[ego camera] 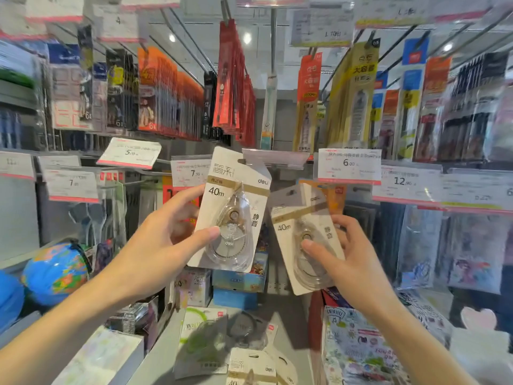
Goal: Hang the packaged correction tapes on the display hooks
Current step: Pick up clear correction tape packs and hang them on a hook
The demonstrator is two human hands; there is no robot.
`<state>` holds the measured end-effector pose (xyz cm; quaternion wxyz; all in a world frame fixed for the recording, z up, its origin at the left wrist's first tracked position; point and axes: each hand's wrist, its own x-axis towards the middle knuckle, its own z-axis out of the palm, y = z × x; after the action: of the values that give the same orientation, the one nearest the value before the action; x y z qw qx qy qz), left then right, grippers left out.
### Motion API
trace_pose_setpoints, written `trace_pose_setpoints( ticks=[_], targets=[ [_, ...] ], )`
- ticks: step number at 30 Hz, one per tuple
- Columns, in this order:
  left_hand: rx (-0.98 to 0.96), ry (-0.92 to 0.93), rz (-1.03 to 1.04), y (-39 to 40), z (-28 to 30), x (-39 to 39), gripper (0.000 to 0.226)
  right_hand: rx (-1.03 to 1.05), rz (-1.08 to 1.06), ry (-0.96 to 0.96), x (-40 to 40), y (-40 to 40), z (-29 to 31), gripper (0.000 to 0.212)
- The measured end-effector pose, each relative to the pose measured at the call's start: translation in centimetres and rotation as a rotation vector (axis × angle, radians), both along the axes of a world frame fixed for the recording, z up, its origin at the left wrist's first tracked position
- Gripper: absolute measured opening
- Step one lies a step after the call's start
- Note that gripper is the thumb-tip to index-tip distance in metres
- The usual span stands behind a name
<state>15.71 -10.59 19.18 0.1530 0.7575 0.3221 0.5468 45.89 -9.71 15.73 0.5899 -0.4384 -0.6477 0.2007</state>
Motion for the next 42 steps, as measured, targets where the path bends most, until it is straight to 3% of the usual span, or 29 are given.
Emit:
trace_pose_setpoints(
  ticks=[16, 22, 26, 31, 36, 42],
  targets=[
    [0.010, 0.021, 0.020, 0.0, 0.4, -1.0, 0.056, 0.011, -0.063, 0.088, -4.8, 3.4, 0.5, 0.035],
    [0.001, 0.010, 0.003, 0.3, 0.2, -0.8, 0.056, 0.057, -0.151, 0.053, -5.7, 4.0, -0.2, 0.070],
    [-0.028, -0.018, -0.022, 0.5, -0.2, -0.6, 0.054, 0.085, -0.179, -0.016, -6.8, 5.1, -0.1, 0.079],
    [-0.070, -0.047, -0.025, 1.0, -1.1, -0.7, 0.058, -0.025, -0.266, -0.140, -7.3, 6.3, 0.2, 0.087],
    [-0.113, -0.063, -0.005, 1.7, -2.4, -0.8, 0.058, 0.029, -0.252, -0.218, -5.9, 5.5, 0.3, 0.062],
    [-0.181, -0.097, -0.040, 2.3, -4.5, 0.3, 0.057, -0.041, -0.112, -0.143, -3.9, 3.3, -0.5, 0.034]
  ],
)
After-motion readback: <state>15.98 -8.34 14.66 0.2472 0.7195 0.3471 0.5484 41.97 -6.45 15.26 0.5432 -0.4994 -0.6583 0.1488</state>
